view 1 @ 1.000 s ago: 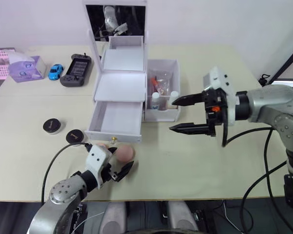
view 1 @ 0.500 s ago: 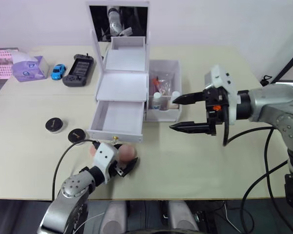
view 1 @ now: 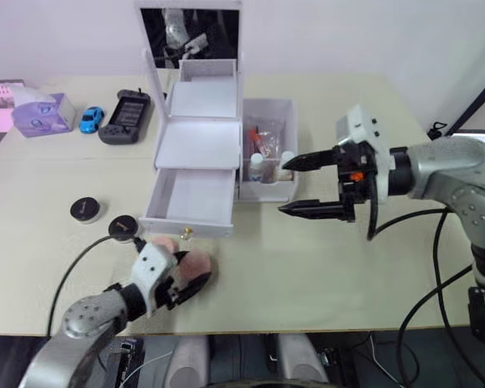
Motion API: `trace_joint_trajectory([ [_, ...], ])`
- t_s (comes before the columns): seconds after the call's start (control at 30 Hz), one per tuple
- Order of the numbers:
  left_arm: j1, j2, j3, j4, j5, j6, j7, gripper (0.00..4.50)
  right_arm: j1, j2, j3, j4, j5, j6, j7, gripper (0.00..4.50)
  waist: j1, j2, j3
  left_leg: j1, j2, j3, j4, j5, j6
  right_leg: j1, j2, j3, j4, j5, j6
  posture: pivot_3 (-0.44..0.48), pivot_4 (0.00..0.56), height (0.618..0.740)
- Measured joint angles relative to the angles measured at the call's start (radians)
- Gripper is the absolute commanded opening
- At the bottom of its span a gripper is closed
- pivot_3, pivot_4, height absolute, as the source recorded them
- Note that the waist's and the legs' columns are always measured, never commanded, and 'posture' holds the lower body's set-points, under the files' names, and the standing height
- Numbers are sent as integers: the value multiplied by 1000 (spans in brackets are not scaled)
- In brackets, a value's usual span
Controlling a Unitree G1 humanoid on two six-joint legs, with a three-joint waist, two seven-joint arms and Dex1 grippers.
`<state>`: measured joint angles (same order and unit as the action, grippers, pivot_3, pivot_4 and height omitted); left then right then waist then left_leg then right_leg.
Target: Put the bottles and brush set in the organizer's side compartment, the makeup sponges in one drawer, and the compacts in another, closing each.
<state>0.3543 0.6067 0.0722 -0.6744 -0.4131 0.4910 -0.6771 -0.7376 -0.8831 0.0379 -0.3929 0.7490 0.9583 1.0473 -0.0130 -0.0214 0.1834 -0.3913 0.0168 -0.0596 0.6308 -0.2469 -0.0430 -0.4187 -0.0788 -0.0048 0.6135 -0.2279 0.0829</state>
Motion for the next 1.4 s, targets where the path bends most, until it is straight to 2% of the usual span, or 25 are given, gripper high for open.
trace_joint_trajectory([
  [0.17, 109, 50, 185, -71, -152, -9, -111, 2702, -10, 7, 24, 38, 0, -46, 70, 4500, 0, -1, 0, 0, 0, 1, 0, 0, 0, 0, -1, 0, -1, -1, 1, 0, 150, 740],
  [0.37, 227, 163, 575, -80, -473, 82, -252, 2702, -29, 1, 32, 102, 3, -91, 189, 4500, 1, -1, 1, 0, 0, 0, 0, 0, 0, -1, 0, 0, -1, -3, 4, 0, 150, 740],
  [0.5, 211, 288, 797, 45, -650, 184, -324, 2702, -19, -59, 33, 144, -26, -130, 266, 4500, 3, -2, 1, 0, 0, 0, 1, 0, 0, -5, -1, 0, -1, -3, 4, 0, 150, 740],
  [0.6, 114, 404, 881, 127, -744, 257, -322, 2702, -16, -75, 31, 162, -41, -148, 281, 4500, 0, -1, 2, 0, 0, 2, 1, 0, 0, -5, -2, 0, -2, -3, 4, 0, 150, 740],
  [0.73, -135, 559, 783, 219, -757, 293, -259, 2702, -3, -76, 16, 143, -38, -136, 241, 4500, -1, -2, 3, -1, 0, 3, 0, 0, -1, -2, -2, 1, -1, -2, 4, 0, 150, 740],
  [0.8, -301, 624, 647, 273, -753, 307, -223, 2702, 20, -79, -16, 114, -27, -111, 200, 4500, 1, -2, 3, -1, 0, 3, -2, 0, 0, -3, -1, 1, 0, 0, 0, 0, 150, 740],
  [0.87, -407, 654, 541, 302, -729, 305, -214, 2702, 37, -83, -39, 80, -13, -89, 170, 4500, 0, -2, 3, -1, 0, 3, -4, 0, 0, -4, -1, 1, 0, -1, 1, 0, 150, 740],
  [0.97, -596, 676, 322, 350, -640, 288, -261, 2702, 90, -94, -112, 9, 34, -41, 117, 4500, -1, -2, 3, -1, 0, 3, -6, 0, 0, -5, 0, 1, 0, -1, 3, 0, 150, 740],
  [1.07, -722, 669, 155, 389, -539, 262, -327, 2702, 126, -103, -170, -42, 76, -2, 73, 4500, -4, -2, 3, -1, 0, 4, -6, 0, 0, -5, 0, 2, 0, -1, 3, 0, 150, 740],
  [1.17, -831, 619, 26, 439, -442, 226, -404, 2702, 151, -110, -213, -88, 120, 35, 22, 4500, 0, -2, 3, -1, 0, 3, -4, 0, 0, -4, 1, 2, 1, -1, 3, 0, 150, 740],
  [1.27, -904, 555, -85, 503, -322, 167, -456, 2702, 161, -114, -252, -130, 172, 78, -40, 4500, 1, -2, 3, -1, 0, 3, -1, 0, 0, -2, 0, 2, 1, -1, 2, 0, 150, 740],
  [1.4, -942, 476, -177, 597, -197, 124, -482, 2702, 208, -126, -302, -170, 217, 112, -97, 4500, 2, -4, 3, -1, 0, 3, 0, 0, 0, -1, 0, 2, 1, -1, 2, 0, 150, 740],
])
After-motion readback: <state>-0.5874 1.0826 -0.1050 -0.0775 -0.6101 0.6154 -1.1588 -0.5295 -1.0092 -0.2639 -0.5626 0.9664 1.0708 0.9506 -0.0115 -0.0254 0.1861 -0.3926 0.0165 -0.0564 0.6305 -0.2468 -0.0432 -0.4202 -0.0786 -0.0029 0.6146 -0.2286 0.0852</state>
